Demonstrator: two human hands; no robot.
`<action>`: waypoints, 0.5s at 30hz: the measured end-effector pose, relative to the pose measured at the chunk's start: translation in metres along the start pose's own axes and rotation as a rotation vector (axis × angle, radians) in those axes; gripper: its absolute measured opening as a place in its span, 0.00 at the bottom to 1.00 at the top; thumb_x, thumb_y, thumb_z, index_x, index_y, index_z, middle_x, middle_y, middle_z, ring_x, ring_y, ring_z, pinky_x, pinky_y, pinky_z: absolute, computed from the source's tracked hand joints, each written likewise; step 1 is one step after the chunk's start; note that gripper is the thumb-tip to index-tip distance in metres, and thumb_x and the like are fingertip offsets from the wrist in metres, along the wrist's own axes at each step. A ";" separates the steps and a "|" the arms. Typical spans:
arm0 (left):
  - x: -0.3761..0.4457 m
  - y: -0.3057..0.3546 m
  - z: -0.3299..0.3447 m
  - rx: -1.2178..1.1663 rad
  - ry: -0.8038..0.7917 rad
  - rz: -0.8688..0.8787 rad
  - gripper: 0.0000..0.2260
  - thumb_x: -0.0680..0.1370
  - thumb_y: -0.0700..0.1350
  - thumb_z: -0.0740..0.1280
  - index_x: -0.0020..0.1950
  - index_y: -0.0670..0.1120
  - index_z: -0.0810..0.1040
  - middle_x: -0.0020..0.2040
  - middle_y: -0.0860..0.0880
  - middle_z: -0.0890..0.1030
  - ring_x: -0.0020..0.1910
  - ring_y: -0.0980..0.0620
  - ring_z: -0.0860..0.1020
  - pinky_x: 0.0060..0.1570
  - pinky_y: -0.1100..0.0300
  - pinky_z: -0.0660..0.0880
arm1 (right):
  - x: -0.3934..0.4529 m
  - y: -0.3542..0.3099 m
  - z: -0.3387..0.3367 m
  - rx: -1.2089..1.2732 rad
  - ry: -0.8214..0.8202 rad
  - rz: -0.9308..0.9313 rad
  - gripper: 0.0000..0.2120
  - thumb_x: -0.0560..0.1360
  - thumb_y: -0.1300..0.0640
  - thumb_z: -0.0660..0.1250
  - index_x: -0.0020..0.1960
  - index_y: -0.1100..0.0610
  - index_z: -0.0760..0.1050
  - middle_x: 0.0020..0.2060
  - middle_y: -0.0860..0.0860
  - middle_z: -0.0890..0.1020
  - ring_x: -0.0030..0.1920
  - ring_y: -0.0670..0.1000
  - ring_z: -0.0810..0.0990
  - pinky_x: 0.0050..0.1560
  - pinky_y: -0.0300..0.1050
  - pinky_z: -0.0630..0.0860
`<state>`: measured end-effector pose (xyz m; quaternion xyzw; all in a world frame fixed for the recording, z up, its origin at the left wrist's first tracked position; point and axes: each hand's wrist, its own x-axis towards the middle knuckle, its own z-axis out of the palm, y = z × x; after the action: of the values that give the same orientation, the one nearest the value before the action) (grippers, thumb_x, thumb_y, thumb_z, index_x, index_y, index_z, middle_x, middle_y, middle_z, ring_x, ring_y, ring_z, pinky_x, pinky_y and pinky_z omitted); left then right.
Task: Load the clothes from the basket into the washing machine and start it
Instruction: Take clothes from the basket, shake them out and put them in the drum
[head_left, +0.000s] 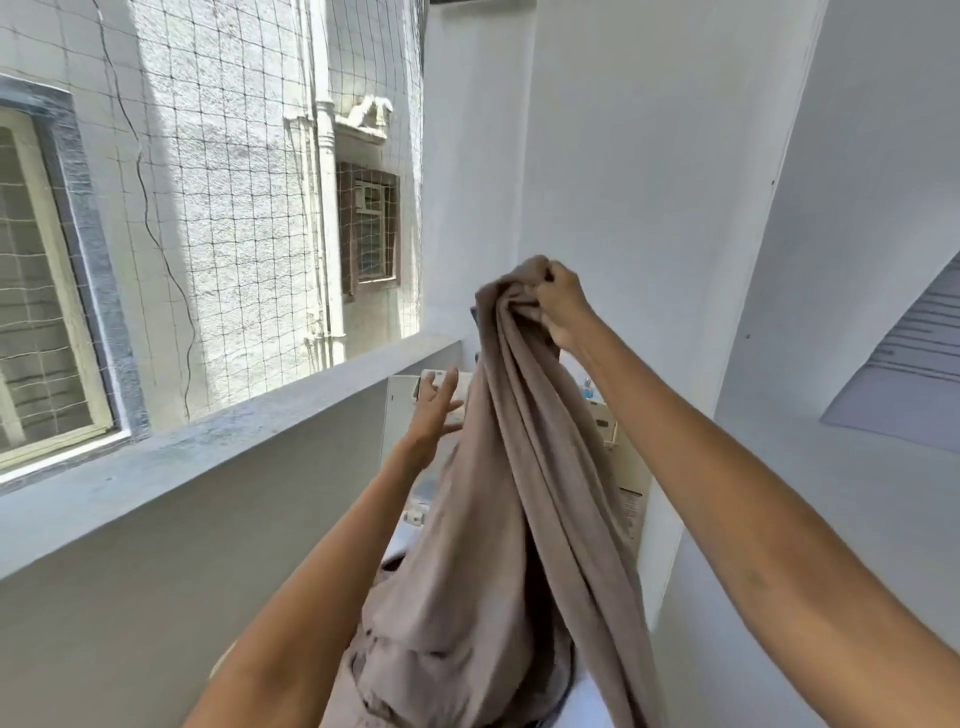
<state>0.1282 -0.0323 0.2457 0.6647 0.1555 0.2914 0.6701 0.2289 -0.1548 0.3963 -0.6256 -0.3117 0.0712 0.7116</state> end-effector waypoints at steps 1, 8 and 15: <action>-0.003 0.005 -0.001 -0.011 -0.017 0.048 0.32 0.78 0.61 0.56 0.76 0.45 0.52 0.71 0.47 0.66 0.65 0.48 0.71 0.48 0.61 0.75 | 0.005 -0.019 0.013 0.028 0.000 -0.024 0.18 0.76 0.73 0.54 0.63 0.62 0.67 0.51 0.61 0.77 0.41 0.54 0.81 0.34 0.43 0.81; 0.005 0.008 -0.018 0.373 -0.080 0.149 0.47 0.61 0.63 0.75 0.74 0.53 0.57 0.67 0.54 0.70 0.63 0.55 0.72 0.64 0.55 0.70 | 0.016 -0.059 0.062 0.285 -0.056 -0.073 0.25 0.77 0.73 0.53 0.72 0.58 0.60 0.56 0.59 0.72 0.47 0.53 0.78 0.45 0.45 0.81; 0.020 -0.002 -0.029 0.402 0.352 0.039 0.06 0.72 0.44 0.61 0.36 0.44 0.73 0.41 0.40 0.80 0.46 0.38 0.79 0.40 0.50 0.73 | 0.007 0.006 0.032 -0.748 0.044 -0.217 0.17 0.74 0.65 0.57 0.62 0.58 0.71 0.55 0.57 0.78 0.56 0.61 0.76 0.48 0.46 0.73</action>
<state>0.1268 0.0028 0.2453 0.7264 0.3119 0.3786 0.4814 0.2199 -0.1230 0.3937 -0.8064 -0.3654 -0.1365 0.4444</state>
